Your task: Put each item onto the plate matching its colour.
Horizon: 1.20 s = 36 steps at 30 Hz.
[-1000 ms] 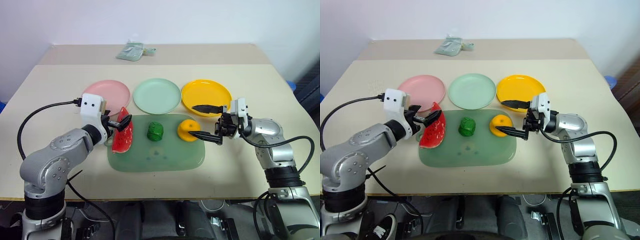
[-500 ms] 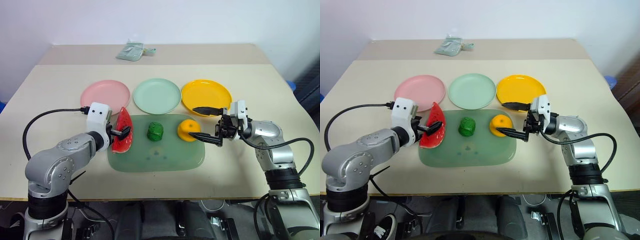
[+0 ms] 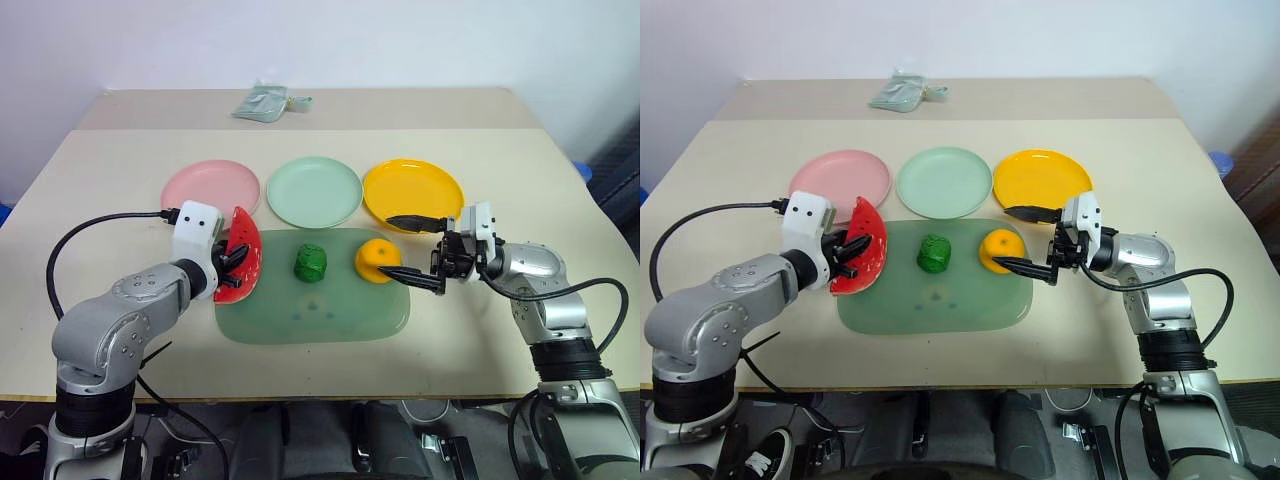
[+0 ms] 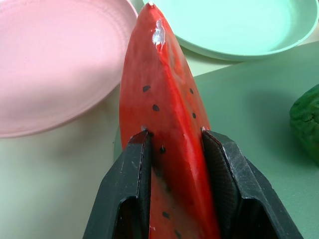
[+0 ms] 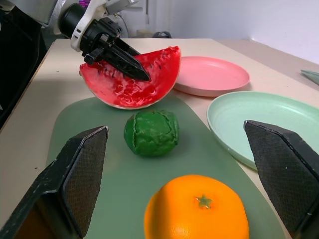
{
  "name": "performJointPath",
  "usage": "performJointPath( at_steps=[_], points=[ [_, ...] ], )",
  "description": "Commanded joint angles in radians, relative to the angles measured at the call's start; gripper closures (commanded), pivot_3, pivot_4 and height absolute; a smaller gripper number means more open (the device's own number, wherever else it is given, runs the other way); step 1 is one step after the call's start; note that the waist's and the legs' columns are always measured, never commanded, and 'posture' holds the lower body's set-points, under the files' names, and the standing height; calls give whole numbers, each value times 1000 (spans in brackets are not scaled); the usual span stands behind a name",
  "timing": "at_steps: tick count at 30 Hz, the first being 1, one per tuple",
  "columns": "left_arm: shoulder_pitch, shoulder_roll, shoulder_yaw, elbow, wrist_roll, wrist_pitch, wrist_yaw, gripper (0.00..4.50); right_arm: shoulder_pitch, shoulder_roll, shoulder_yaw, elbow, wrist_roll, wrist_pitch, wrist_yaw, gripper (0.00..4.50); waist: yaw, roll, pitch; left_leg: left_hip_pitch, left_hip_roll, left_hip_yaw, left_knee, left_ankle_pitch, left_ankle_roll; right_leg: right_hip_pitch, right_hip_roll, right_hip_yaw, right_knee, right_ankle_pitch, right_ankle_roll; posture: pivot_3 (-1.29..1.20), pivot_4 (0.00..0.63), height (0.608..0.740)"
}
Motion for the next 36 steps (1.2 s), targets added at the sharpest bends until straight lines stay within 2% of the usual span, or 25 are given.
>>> performJointPath(
  at_steps=[1,6,10,15,23,27,31,34,36],
  points=[
    [-44,24,19,-15,25,-25,-14,3056,-2,-8,-23,-19,4,-17,-1,0,0,0,0,0,0,0,0,0,0,0,0,0,0,0,0,0,150,740],
    [-119,47,44,25,47,-46,-33,3056,-11,1,-28,-24,21,-7,-4,0,0,0,0,0,0,0,0,0,0,0,0,0,0,0,0,0,150,740],
    [-202,68,53,159,98,-131,-51,3056,-38,25,-36,-23,32,-6,-33,0,0,0,0,0,0,0,0,0,0,0,0,0,0,0,0,0,150,740],
    [-339,57,39,500,211,-372,-71,3056,-72,67,-33,4,-1,-40,-96,0,0,0,0,0,0,0,0,0,0,0,1,0,0,0,0,0,150,740],
    [-509,7,24,999,323,-715,-128,3056,-68,68,-32,-1,-13,-49,-104,0,16,-1,1,0,0,1,0,0,0,0,0,0,0,0,0,0,150,740],
    [-574,-13,20,1162,357,-828,-159,3056,-63,70,-31,-11,-16,-46,-109,0,19,-1,1,0,0,1,0,0,0,0,0,-1,0,0,1,0,150,740],
    [-595,-22,10,1249,387,-900,-187,3056,-57,63,-31,-16,-19,-46,-109,0,19,-1,1,-1,0,1,0,0,0,0,0,-1,0,0,1,0,150,740],
    [-596,-25,12,1267,399,-927,-200,2120,-53,59,-33,-18,-20,-45,-109,0,19,-1,1,-1,0,1,0,0,0,0,0,-1,0,0,1,0,150,740],
    [-593,-23,21,1256,395,-941,-215,1099,-51,59,-33,-21,-18,-43,-110,0,19,-1,1,-1,0,1,0,0,0,0,0,-1,0,0,1,0,150,740]
  ],
)
